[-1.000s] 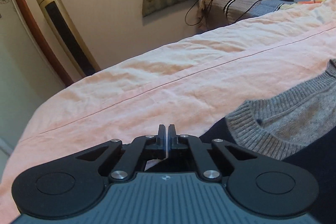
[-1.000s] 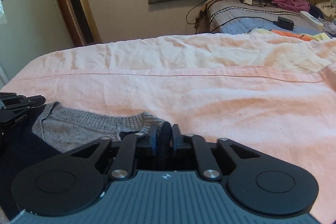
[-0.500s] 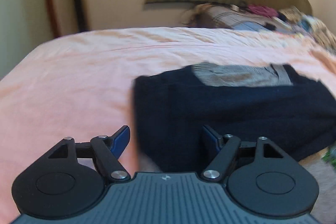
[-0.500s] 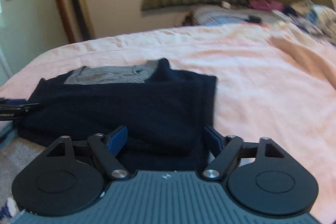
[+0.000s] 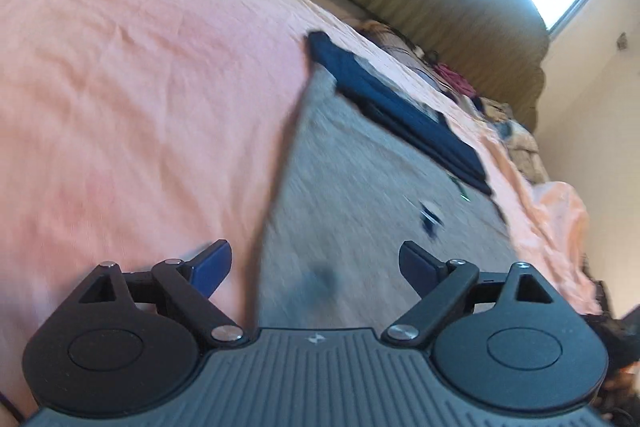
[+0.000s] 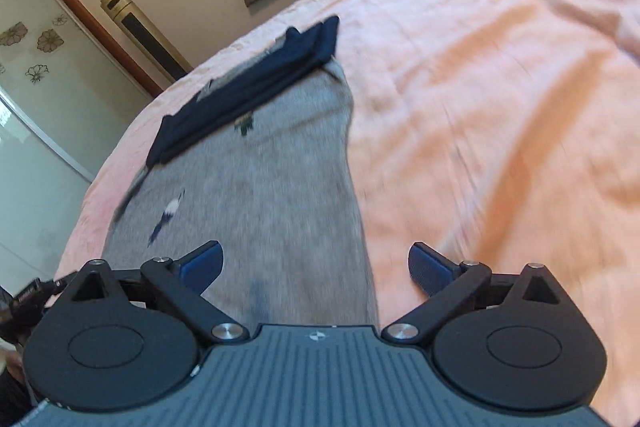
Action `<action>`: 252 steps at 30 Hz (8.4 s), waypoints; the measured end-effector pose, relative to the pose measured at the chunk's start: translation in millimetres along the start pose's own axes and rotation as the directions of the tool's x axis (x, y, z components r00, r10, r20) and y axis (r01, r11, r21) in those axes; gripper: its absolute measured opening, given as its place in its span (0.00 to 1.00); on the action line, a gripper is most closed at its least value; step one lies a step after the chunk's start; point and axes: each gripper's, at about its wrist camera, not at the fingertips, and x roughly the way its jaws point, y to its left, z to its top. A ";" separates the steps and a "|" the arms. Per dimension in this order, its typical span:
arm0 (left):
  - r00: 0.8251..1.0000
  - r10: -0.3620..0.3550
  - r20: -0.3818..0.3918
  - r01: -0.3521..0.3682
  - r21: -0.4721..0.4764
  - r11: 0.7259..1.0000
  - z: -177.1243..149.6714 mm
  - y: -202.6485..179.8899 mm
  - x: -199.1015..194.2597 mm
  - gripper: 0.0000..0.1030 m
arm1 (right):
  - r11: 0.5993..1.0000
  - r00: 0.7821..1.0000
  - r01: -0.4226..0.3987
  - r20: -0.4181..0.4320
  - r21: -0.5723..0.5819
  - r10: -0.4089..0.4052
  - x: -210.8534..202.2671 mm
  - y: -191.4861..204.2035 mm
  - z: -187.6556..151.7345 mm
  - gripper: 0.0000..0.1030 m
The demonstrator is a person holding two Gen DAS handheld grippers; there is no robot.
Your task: Fold small clothes
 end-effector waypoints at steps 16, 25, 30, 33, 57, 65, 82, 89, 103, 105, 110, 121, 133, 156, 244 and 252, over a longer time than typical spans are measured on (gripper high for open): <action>0.968 -0.058 -0.243 0.064 0.015 0.998 -22.9 -24.6 -5.5 0.78 | 0.956 0.947 -0.255 -0.161 0.141 0.277 -18.1 -0.8 -39.8 0.81; 0.966 0.174 -0.189 -0.123 0.253 0.960 -36.4 -48.9 -10.0 0.35 | 0.969 0.959 -0.223 -0.154 0.104 0.237 -18.6 -6.7 -42.8 0.65; 0.967 0.169 -0.189 -0.123 0.237 0.964 -36.4 -44.7 -14.1 0.33 | 0.971 0.962 -0.217 -0.147 0.099 0.229 -19.2 -9.5 -44.9 0.58; 0.967 0.174 -0.187 -0.126 0.244 0.962 -37.1 -46.5 -13.7 0.33 | 0.971 0.962 -0.219 -0.145 0.100 0.232 -20.1 -10.6 -46.3 0.57; 0.948 -0.107 -0.301 0.051 -0.185 0.981 -25.0 24.0 -15.0 0.08 | 0.960 0.955 -0.242 -0.139 0.138 0.261 -19.9 -15.9 -48.0 0.56; 0.920 -0.178 -0.349 0.101 -0.227 0.969 -33.0 24.4 -8.6 0.08 | 0.957 0.955 -0.241 -0.137 0.162 0.263 -18.7 -16.1 -47.1 0.56; 0.937 -0.322 -0.139 0.300 -0.159 0.941 40.9 -6.7 -12.3 0.05 | 0.922 0.925 -0.374 -0.027 0.099 0.378 -17.5 7.3 18.1 0.11; 0.949 -0.317 0.004 0.316 -0.067 0.946 146.3 -37.6 42.2 0.05 | 0.867 0.867 -0.489 0.155 0.095 0.473 43.2 6.2 134.3 0.11; 0.998 -0.008 0.061 0.009 -0.026 1.000 294.2 -51.8 250.1 0.06 | 0.911 0.947 -0.318 0.138 0.264 0.291 243.4 -27.9 295.1 0.16; 0.999 0.050 0.003 -0.049 -0.139 0.989 299.5 -35.4 271.5 0.19 | 0.898 0.964 -0.263 0.133 0.353 0.230 258.9 -36.5 295.1 0.45; 0.982 0.095 0.166 -0.038 -0.315 0.948 279.7 -3.4 225.7 0.91 | 0.888 0.930 -0.339 0.256 0.310 0.266 224.0 -28.8 277.8 0.92; 0.984 0.013 0.177 0.067 -0.439 0.896 115.2 21.0 90.8 0.92 | 0.930 0.955 -0.251 0.224 0.270 0.192 90.7 -43.2 130.4 0.94; 0.973 0.073 0.220 -0.010 -0.273 0.962 113.9 -31.5 144.6 1.00 | 0.948 0.970 -0.169 0.218 0.269 0.111 155.0 -1.3 138.0 1.00; 0.990 -0.074 0.119 0.090 -0.139 0.986 87.4 -28.6 37.2 0.04 | 0.917 0.936 -0.350 0.107 0.192 0.335 102.1 18.0 98.4 0.12; 0.979 0.200 0.037 -0.184 0.581 0.793 -13.8 -94.1 94.7 1.00 | 0.817 0.981 0.194 0.121 -0.543 -0.152 122.0 130.9 2.4 1.00; 0.973 0.224 0.056 -0.217 0.553 0.804 -10.2 -65.0 41.0 1.00 | 0.804 0.978 0.211 0.117 -0.555 -0.175 87.3 121.2 -12.7 1.00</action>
